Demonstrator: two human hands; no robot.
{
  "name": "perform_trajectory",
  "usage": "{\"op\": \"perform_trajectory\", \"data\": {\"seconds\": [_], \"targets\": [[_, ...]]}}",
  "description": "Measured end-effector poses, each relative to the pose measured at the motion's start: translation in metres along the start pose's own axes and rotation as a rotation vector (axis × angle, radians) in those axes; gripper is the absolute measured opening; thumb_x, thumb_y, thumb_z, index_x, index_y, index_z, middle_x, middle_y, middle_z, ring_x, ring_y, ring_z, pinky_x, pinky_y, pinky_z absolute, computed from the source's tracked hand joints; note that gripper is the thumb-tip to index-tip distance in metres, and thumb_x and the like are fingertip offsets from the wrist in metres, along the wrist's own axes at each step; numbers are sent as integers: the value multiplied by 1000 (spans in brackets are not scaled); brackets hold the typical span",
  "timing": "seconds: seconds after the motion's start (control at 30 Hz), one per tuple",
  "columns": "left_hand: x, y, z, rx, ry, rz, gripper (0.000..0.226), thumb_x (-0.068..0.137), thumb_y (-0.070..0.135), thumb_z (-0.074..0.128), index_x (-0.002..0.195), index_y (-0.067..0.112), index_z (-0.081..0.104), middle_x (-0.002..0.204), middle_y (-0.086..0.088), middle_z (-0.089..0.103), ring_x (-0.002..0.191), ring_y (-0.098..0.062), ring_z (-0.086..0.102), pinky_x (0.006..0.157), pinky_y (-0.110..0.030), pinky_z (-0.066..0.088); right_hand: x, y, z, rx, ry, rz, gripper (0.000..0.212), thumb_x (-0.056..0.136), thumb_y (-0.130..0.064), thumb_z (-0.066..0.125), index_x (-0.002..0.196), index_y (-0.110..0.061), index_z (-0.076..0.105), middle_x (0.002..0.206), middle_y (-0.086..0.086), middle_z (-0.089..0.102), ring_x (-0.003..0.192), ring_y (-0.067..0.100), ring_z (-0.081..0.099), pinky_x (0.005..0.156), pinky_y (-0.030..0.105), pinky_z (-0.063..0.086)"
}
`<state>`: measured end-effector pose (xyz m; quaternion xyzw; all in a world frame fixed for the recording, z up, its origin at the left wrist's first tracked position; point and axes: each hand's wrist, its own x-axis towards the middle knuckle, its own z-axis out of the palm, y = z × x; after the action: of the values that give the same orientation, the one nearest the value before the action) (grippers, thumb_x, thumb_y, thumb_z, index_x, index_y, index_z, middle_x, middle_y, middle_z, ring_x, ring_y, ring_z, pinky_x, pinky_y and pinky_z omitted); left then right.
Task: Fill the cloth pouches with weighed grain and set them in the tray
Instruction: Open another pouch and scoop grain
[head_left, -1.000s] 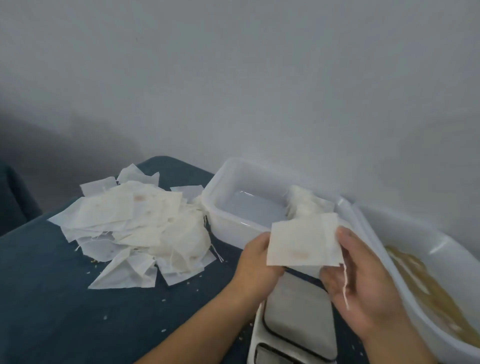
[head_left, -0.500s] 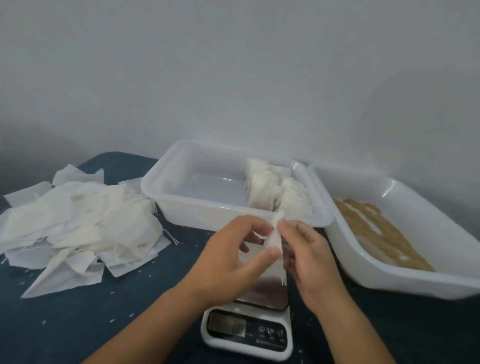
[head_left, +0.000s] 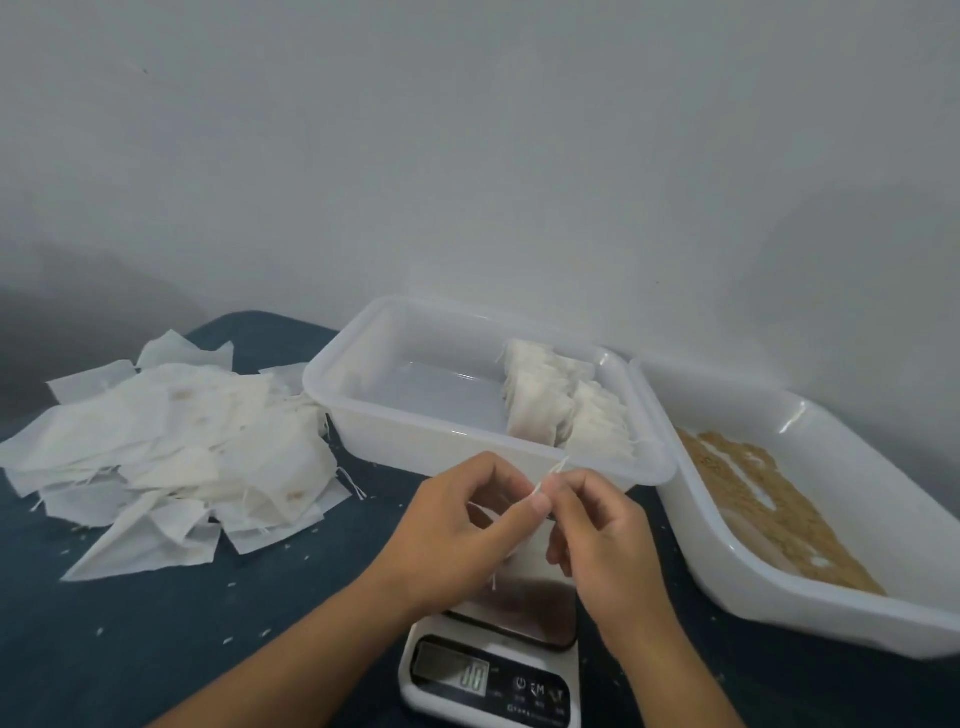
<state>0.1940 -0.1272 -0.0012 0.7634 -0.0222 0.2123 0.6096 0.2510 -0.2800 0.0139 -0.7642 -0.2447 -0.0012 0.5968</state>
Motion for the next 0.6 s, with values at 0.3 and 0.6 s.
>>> {"op": "perform_trajectory", "data": {"seconds": [0.3,0.6], "targets": [[6,-3,-5,15,112,-77,16,92,31,69,76,28,68,69,11,68,62,-1,58,62,-15,47,-4,-1,3,-124,41,-120,23,100,-26,63,78,-24,68,61,-11,63,50,3,56,51,13,45],[5,1,-8,310,317,4,15,92,35,64,78,34,59,78,22,65,65,-5,60,59,-15,44,-4,6,6,-274,-17,-150,23,94,-38,66,74,-29,65,70,-6,68,60,14,60,56,24,48]]}}
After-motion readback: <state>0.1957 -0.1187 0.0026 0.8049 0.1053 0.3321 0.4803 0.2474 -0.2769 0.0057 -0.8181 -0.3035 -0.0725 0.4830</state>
